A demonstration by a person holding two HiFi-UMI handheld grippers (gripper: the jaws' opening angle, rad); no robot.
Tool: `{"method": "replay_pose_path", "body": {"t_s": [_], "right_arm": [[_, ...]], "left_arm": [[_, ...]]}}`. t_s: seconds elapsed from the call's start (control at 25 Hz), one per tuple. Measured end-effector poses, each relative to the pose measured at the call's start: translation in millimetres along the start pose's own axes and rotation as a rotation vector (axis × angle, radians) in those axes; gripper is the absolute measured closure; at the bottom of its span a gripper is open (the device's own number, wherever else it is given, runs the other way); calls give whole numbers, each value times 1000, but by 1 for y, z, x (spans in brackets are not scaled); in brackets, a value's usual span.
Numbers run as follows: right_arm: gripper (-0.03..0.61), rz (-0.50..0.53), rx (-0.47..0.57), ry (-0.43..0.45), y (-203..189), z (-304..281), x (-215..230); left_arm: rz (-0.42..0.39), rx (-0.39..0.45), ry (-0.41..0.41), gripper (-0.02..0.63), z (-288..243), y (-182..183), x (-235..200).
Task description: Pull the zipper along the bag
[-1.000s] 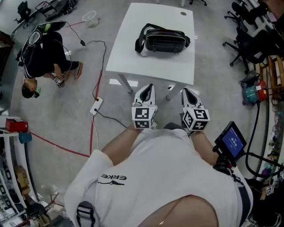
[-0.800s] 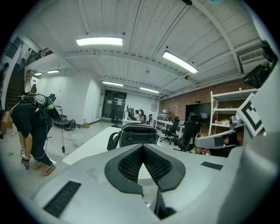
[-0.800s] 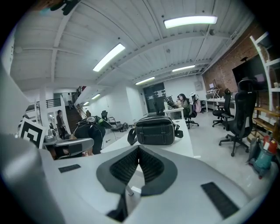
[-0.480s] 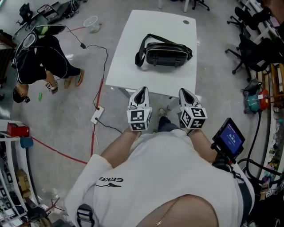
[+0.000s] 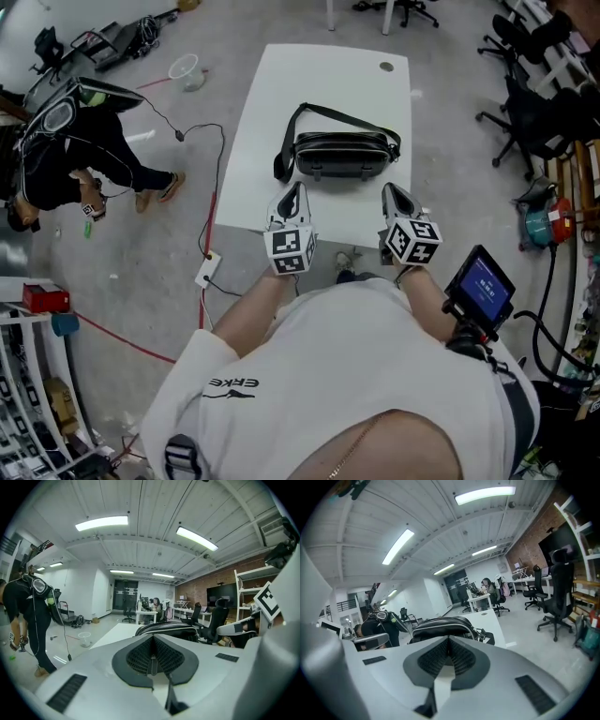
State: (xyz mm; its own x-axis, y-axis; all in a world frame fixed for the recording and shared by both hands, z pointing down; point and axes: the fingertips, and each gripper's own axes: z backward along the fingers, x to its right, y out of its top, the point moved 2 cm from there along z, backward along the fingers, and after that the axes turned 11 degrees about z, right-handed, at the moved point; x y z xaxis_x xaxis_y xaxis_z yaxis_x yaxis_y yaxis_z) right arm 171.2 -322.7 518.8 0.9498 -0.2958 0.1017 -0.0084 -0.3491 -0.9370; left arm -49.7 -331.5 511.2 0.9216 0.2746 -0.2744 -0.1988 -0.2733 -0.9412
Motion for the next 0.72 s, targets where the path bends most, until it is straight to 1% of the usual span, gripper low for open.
{"method": "replay_pose_path", "body": {"t_s": [0.08,0.24,0.28,0.4,0.52,0.56,0.64,0.72], "right_arm": [[574,-36,-1,-12,0,-8,13],[574,-111,-15,-26,-11,-55,76],[574,-129,-17,-28,-13,-61,85],[572,-181,6,-19,-15,-60,87],[571,-249,39,15,-16,-60,83],[556,-273,45,28,-16,-61,81],[485,-316,49,56,-18,-68,82],[464,-348,45,74,-22,-82,92]], "left_arm": [[-6,-8,13,609,-12,2,-3],[-18,-31,40,609,-81,-9,3],[-21,-35,47,609,-90,-10,3],[-28,-42,68,609,-89,-5,-5],[-29,-41,88,609,-84,1,-16],[-30,-41,94,609,-83,2,-19],[-36,-44,105,609,-84,3,-22],[-41,-50,114,610,-97,0,-23]]}}
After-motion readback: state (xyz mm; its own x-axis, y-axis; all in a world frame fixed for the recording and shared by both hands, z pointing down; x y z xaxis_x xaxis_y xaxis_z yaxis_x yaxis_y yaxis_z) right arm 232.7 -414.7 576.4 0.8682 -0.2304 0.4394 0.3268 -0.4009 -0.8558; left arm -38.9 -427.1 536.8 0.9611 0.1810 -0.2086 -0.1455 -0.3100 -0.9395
